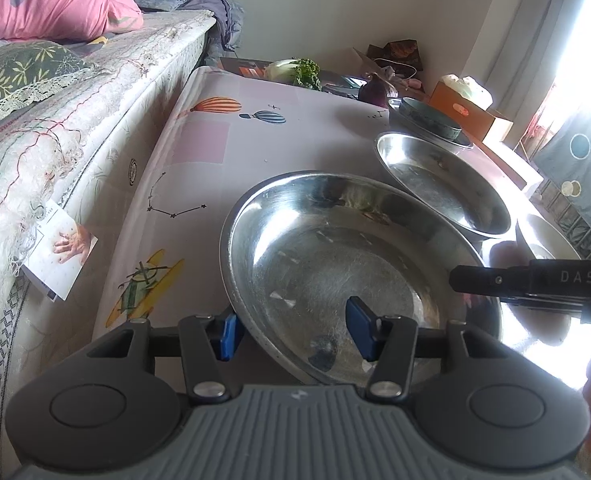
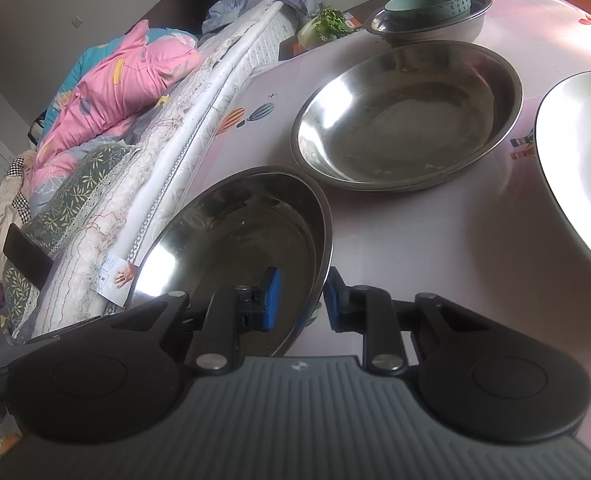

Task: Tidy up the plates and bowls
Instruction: 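Hold both steel basins gripped at their rims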

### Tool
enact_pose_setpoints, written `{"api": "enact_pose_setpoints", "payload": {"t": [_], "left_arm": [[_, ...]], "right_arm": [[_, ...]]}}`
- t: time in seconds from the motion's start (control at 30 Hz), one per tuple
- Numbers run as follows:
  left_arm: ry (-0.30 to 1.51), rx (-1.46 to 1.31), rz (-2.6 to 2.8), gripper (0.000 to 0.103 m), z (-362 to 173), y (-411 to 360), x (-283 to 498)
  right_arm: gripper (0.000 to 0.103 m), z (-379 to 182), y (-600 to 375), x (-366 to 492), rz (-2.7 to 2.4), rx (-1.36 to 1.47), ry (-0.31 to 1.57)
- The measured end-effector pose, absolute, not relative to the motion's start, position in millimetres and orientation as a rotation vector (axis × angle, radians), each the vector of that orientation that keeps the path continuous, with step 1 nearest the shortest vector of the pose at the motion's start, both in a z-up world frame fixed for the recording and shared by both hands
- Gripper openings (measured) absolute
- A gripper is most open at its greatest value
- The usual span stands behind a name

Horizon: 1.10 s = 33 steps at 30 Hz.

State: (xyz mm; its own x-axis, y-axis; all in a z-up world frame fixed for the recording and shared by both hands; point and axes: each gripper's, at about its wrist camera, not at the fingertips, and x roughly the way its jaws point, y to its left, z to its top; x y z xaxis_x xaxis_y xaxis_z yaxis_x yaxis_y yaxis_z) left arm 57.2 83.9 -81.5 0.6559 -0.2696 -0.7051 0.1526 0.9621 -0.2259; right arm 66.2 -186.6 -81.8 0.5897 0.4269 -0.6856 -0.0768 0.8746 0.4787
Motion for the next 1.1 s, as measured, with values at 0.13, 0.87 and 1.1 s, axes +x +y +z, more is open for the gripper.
{"api": "enact_pose_setpoints", "payload": {"t": [0.13,0.87,1.1], "left_arm": [[0.825,-0.155,-0.245,0.053,-80.2,84.4,54.4],[0.817,-0.151,-0.275,0.053,-73.7,83.2,44.2],[0.818,-0.15,-0.294,0.053,-72.1,81.5,41.7]], "right_arm": [[0.023,-79.3,-185.3,62.6,0.302,0.418,0.894],[0.023,-73.3,-193.3,50.7,0.286,0.406,0.885],[0.023,-71.4,-196.6,47.9,0.278,0.402,0.883]]}}
